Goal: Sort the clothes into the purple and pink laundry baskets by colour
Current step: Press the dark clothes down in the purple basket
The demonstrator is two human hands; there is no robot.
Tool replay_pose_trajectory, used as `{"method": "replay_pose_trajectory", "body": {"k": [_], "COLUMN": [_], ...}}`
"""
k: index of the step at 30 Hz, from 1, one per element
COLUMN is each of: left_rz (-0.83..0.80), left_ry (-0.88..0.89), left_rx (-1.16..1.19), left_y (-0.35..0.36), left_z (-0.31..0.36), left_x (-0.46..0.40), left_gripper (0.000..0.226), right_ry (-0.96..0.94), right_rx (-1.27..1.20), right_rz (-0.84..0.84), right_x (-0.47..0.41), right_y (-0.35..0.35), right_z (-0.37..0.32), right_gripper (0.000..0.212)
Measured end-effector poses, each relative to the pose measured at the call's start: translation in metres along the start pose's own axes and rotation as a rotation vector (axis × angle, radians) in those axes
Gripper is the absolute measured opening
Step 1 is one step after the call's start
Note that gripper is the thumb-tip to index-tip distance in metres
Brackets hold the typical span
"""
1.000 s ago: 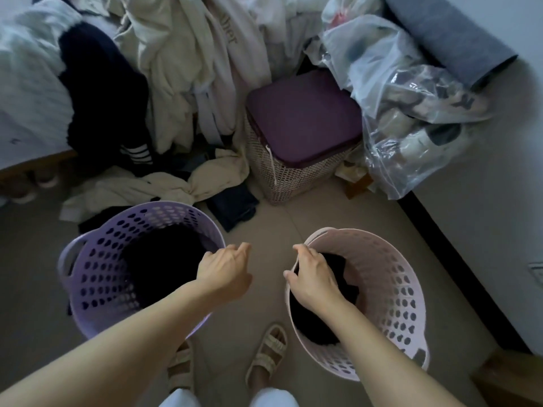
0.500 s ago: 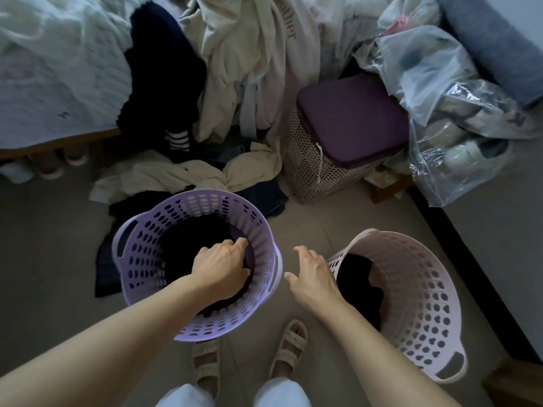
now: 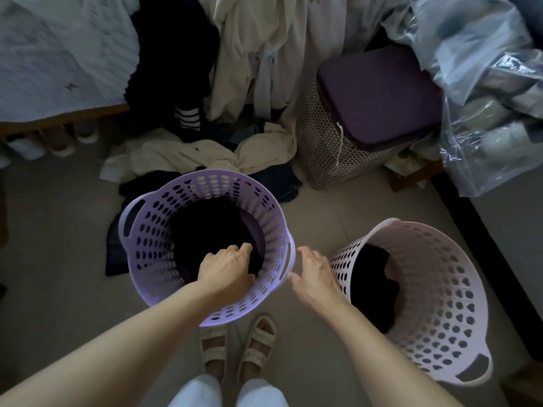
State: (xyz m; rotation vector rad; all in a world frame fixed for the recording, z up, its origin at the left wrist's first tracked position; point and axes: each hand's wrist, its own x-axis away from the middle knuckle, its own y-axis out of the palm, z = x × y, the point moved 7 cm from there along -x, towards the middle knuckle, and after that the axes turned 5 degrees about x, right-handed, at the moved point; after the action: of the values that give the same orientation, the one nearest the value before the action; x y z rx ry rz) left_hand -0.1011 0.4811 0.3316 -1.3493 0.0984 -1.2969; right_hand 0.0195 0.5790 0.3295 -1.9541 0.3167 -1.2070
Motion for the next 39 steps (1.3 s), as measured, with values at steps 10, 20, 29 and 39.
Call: {"method": "replay_pose_trajectory", "body": {"k": [10, 20, 29, 39], "left_rz": [-0.057, -0.097, -0.050, -0.038], "left_ry": [-0.075, -0.044, 0.036, -0.011], "left_rx": [0.002, -0.086, -0.230, -0.361], "left_y": [0.067, 0.097, 0.087, 0.077], "left_z": [-0.060, -0.170, -0.240, -0.288], "left_x": [-0.043, -0.067, -0.075, -0.100], "left_gripper": [0.051, 0.050, 0.042, 0.041], "right_ry": [0.015, 0.024, 0.143, 0.260], "right_rx": [0.026, 0.184, 0.258, 0.571], "right_rz": [-0.069, -0.110, -0.071, -0.161], "right_x": [-0.070, -0.099, -0.103, -0.111], "right_y": [0.087, 0.164, 0.189, 0.195], "right_z": [0.018, -0.021, -0.060, -0.040], "right_gripper": [0.053, 0.052, 0.041, 0.053]}}
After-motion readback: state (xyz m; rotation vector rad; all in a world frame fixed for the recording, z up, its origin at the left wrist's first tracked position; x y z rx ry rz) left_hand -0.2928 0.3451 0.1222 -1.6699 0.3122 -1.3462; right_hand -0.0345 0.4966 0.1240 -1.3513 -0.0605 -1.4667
